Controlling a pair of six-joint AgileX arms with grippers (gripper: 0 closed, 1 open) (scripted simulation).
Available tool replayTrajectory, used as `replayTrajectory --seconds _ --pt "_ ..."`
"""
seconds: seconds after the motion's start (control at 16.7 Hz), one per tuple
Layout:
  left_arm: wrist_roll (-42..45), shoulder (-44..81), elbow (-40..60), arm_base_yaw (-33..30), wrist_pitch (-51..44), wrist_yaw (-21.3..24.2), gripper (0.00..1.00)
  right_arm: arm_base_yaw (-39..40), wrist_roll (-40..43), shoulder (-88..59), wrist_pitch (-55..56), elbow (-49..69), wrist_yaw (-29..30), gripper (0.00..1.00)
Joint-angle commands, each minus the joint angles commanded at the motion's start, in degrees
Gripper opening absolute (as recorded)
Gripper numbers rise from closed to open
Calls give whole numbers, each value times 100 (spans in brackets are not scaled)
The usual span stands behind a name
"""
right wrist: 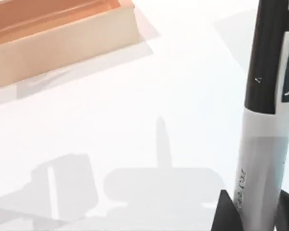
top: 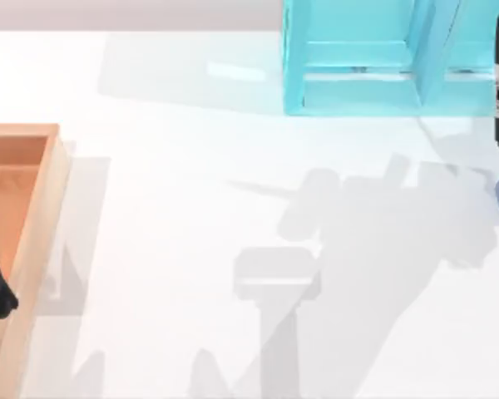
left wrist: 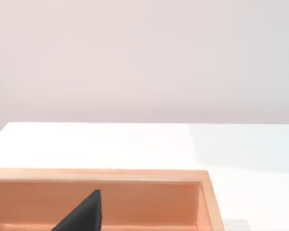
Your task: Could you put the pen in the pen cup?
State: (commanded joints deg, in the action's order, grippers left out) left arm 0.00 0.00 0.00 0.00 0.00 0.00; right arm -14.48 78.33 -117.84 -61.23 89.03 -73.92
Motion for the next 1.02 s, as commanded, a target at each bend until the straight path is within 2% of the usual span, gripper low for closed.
replayTrajectory --seconds 0.18,0.36,0.66,0.72,1.02 --pt "0 0 0 0 0 0 100 -911 745 105 306 -414 -1120 0" --pt "0 0 0 0 0 0 100 -1438 1126 224 515 -716 -1713 0" --pt "0 0 0 0 0 0 100 -1526 1171 272 562 -796 -1810 0" --pt "0 0 0 0 0 0 100 -1489 1159 258 1016 -947 -1676 0" --pt "0 0 0 0 0 0 100 -1486 1682 111 350 -713 -1733 0"
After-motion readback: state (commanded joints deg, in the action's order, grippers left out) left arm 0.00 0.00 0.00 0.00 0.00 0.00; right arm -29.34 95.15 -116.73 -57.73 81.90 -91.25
